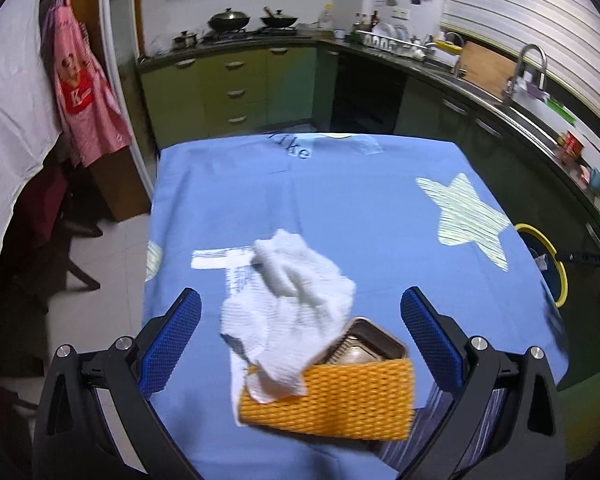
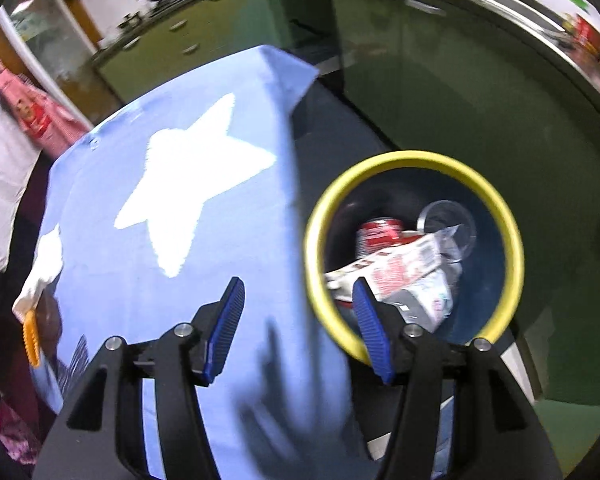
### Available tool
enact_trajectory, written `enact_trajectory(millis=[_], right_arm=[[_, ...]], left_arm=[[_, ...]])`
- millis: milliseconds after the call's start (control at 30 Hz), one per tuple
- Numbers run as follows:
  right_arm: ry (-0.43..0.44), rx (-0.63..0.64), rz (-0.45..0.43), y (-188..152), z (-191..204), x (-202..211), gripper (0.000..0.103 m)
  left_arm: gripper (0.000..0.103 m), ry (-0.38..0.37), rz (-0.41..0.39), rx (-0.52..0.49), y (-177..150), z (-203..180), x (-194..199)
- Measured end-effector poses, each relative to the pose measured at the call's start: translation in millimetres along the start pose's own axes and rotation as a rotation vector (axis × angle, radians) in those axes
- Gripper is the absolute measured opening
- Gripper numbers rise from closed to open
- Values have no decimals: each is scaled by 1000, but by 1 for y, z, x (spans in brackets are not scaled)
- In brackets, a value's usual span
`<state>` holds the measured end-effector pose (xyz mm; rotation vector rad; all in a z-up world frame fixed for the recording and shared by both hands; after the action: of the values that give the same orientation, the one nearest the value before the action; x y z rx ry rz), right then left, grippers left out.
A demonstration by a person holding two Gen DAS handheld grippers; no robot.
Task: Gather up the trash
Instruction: 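Move the left gripper to the white paper towel and grasp it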
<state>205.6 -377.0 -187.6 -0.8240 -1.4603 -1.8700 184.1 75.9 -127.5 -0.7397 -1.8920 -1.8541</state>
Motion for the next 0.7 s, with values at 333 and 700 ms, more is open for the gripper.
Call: enact_trajectory(millis=[333, 700], right_arm=[[32, 3, 27, -9, 7, -4, 56], [44, -3, 66, -19, 5, -21, 57]], left_arm=[[98, -84, 254, 58, -22, 2, -84], [62, -55, 404, 72, -48, 14, -133]])
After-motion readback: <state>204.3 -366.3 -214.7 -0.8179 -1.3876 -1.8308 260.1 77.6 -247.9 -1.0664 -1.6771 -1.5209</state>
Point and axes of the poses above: each gripper's, at about its wrist camera, not at the fingertips, and x roughly against the way its jaws point, z to its left, y to its top, the point moved 8 cm from there along -x, roughly the way its jaws point, and after that the axes turned 11 degrees about -z, right-handed, at the moved point
